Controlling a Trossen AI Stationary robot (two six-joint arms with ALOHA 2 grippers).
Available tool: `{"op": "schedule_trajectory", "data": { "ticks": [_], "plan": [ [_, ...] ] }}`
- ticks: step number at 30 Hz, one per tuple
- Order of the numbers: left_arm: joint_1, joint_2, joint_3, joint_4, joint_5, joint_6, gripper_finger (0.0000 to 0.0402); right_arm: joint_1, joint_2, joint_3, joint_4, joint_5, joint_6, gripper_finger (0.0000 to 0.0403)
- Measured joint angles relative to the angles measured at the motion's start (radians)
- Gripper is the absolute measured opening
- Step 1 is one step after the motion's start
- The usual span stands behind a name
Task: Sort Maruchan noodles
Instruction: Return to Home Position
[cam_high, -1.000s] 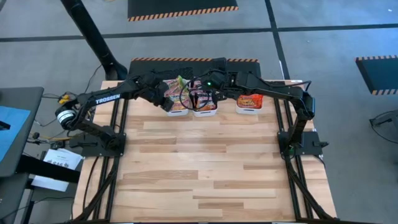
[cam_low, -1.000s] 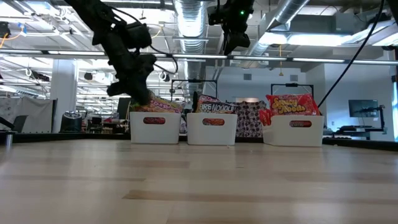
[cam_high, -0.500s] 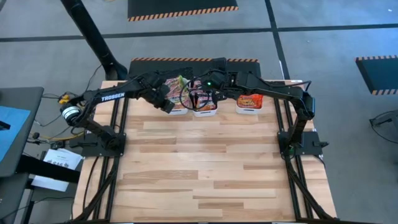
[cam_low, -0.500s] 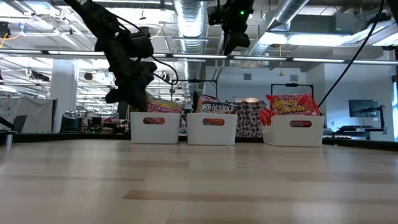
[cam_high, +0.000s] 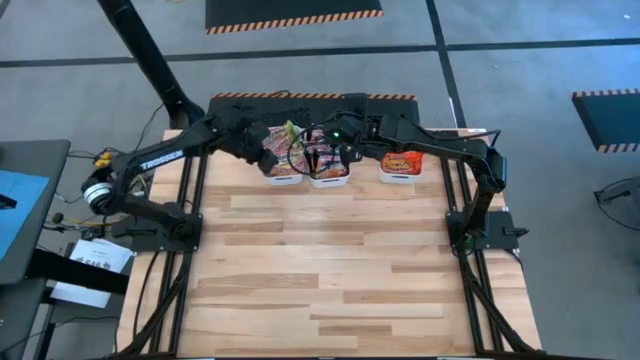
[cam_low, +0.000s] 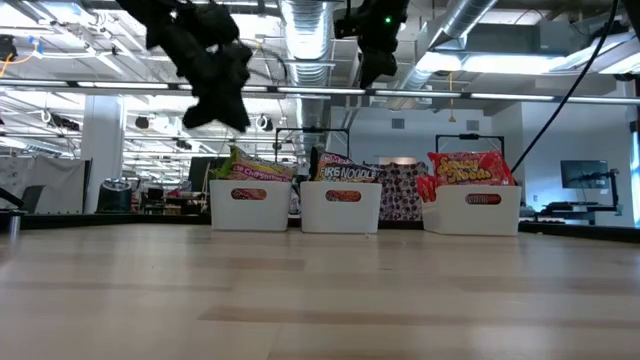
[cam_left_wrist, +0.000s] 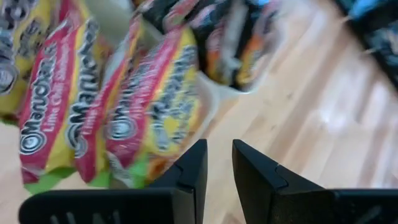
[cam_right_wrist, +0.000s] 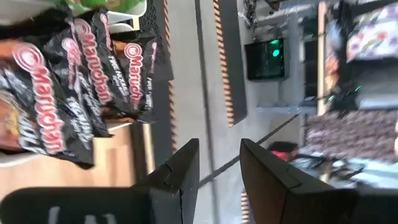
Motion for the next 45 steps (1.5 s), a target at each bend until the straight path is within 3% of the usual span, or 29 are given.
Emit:
{"op": "schedule_trajectory", "data": {
  "ticks": [4,9,12,16,20,26,35,45],
  "plan": [
    [-0.065,-0.096,0.000,-0.001,-0.001,0.008,0.0061,-0.001,-0.014,0.000,-0.044,-0.040,0.165,0.0139],
    [-0.206,-0.208,0.000,0.002,-0.074,0.062,0.0061,-0.028,-0.061,-0.001,-0.160,-0.275,0.501,0.0139],
    [-0.300,-0.275,-0.038,0.050,-0.151,0.041,0.0061,-0.043,-0.093,-0.001,-0.229,-0.339,0.672,0.0139],
    [-0.409,-0.374,-0.142,0.119,-0.194,-0.017,0.0061,-0.020,-0.133,-0.001,-0.280,-0.337,0.813,0.0139],
    [-0.512,-0.490,-0.289,0.220,-0.174,-0.034,0.0061,0.043,-0.174,-0.001,-0.285,-0.330,0.896,0.0139],
    [-0.629,-0.682,-0.529,0.504,-0.163,-0.071,0.0061,0.156,-0.215,-0.001,-0.264,-0.286,0.972,0.0139],
    [-0.711,-0.926,-0.709,0.527,-0.211,-0.056,0.0061,0.267,-0.219,-0.001,-0.254,-0.286,1.151,0.0139],
    [-0.764,-1.201,-0.872,0.544,-0.268,-0.040,0.0061,0.360,-0.219,-0.001,-0.254,-0.286,1.244,0.0139]
  ]
}}
